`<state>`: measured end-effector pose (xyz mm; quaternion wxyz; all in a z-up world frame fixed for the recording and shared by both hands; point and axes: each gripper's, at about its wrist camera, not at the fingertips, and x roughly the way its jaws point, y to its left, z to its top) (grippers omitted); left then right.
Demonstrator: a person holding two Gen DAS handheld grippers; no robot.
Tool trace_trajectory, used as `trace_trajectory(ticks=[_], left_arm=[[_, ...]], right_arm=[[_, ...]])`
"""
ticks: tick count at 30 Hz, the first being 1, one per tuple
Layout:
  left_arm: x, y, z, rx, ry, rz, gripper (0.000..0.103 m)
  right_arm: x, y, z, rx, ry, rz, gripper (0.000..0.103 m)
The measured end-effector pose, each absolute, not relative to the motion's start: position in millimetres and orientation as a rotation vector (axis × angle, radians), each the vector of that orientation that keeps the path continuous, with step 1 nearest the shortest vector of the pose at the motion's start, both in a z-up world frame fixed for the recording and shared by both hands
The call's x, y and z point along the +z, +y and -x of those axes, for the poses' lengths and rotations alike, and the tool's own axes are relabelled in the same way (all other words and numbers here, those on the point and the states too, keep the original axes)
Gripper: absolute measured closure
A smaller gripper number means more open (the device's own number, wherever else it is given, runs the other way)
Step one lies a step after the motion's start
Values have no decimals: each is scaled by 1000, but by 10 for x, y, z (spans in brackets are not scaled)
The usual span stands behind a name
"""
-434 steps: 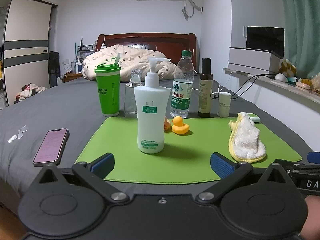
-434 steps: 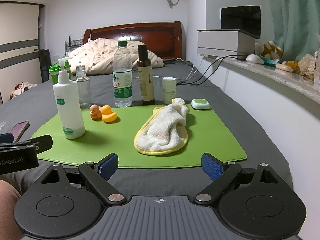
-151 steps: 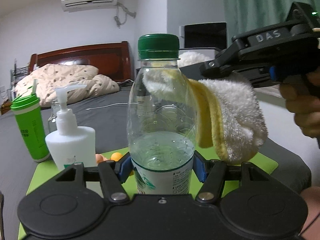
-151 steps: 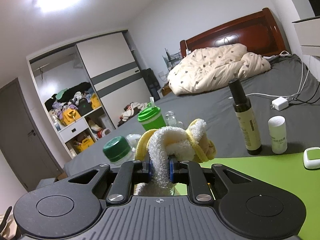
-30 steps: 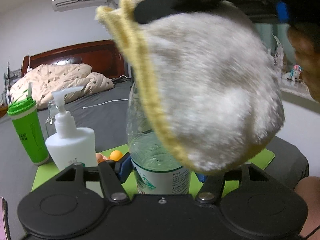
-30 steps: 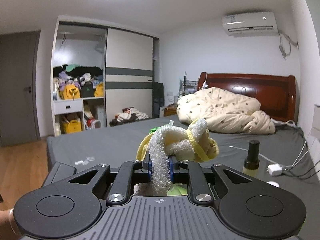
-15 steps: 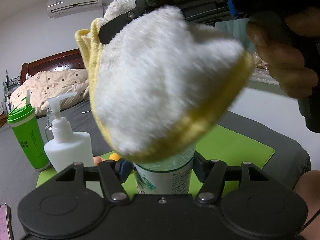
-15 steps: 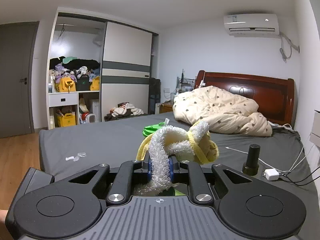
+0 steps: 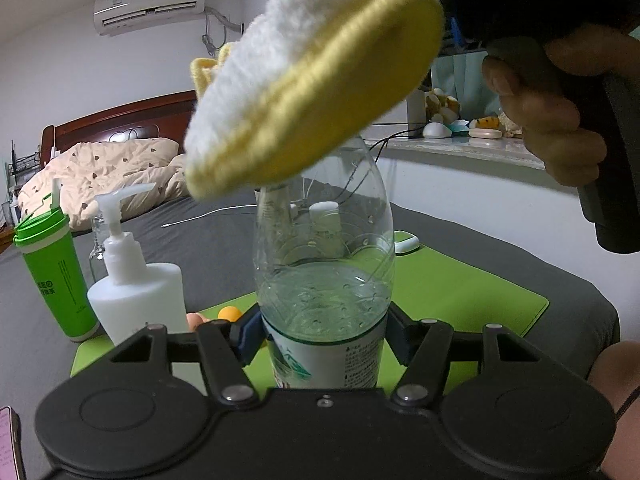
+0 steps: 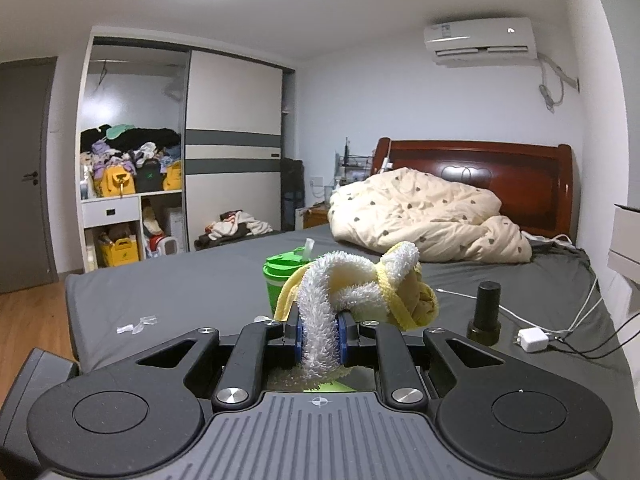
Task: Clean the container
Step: 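Wipe the towel over the bottle's green cap with the right gripper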
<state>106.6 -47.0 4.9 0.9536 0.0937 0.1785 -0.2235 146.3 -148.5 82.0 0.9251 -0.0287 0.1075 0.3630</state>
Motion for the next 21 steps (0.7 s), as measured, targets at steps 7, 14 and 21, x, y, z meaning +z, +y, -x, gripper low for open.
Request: trace_trajectory(ticks=[7, 14, 21], left_arm=[[59, -372, -1124, -454, 363, -188, 43], [82, -359, -1114, -453, 367, -177, 43], [85, -369, -1110, -452, 366, -178, 43]], right_arm=[[834, -1611, -1472, 721, 228, 47, 87], [848, -1738, -1482, 697, 235, 34, 87], [859, -1864, -1488, 674, 242, 23, 87]])
